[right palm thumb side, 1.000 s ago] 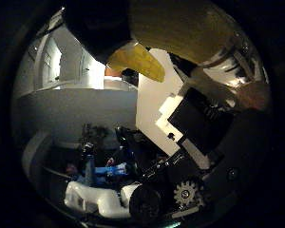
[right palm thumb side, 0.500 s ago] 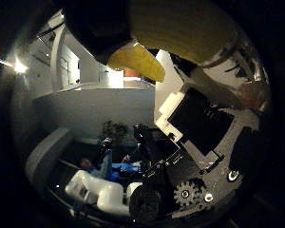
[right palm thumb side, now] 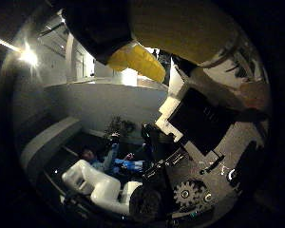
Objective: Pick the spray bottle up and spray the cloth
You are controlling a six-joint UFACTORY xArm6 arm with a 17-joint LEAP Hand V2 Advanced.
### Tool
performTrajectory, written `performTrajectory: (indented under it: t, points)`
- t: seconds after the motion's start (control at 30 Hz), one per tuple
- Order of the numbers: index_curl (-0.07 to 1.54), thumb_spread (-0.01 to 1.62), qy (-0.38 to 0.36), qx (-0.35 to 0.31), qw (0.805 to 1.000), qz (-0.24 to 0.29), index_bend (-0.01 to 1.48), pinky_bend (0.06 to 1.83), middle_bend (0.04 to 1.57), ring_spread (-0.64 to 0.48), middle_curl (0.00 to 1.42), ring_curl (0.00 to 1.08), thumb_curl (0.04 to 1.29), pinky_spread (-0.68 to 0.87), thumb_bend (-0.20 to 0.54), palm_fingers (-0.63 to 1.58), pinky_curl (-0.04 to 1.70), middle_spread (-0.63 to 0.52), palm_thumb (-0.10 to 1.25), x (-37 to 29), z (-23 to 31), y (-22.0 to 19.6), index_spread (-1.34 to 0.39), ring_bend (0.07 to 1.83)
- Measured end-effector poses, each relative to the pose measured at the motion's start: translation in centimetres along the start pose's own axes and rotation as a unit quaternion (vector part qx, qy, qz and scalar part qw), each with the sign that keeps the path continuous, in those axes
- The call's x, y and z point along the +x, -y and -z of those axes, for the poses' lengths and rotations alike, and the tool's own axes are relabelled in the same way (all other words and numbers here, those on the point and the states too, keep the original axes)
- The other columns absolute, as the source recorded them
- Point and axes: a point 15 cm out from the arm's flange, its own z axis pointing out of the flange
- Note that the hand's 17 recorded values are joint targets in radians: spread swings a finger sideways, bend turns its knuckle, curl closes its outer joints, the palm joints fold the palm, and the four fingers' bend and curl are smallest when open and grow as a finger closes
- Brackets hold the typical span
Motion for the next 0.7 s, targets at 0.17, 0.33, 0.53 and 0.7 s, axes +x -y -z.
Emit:
performTrajectory:
  t: [0.17,0.33,0.53,0.7]
  points:
    - [0.88,0.9,0.006,-0.007,1.0,0.003,1.15,1.11,1.39,-0.23,0.78,0.84,0.77,-0.19,-0.016,1.11,1.21,-0.13,1.06,1.2,-0.8,-0.5,-0.22,1.35]
    - [0.88,0.9,0.014,-0.017,1.0,0.003,1.15,1.11,1.39,-0.23,0.78,0.84,0.77,-0.19,-0.017,1.11,1.2,-0.13,1.04,2.2,-1.7,-1.2,-0.22,1.35]
    - [0.89,0.94,0.038,-0.009,0.999,0.003,1.13,1.1,1.38,-0.23,0.77,0.83,0.75,-0.21,-0.017,1.11,1.17,-0.12,1.01,1.9,-2.4,-1.1,-0.23,1.32]
    - [0.85,0.96,0.058,-0.011,0.998,0.009,1.03,1.02,1.29,-0.21,0.72,0.74,0.71,-0.24,-0.024,1.15,1.04,-0.11,0.97,1.6,-2.9,-1.4,-0.22,1.28]
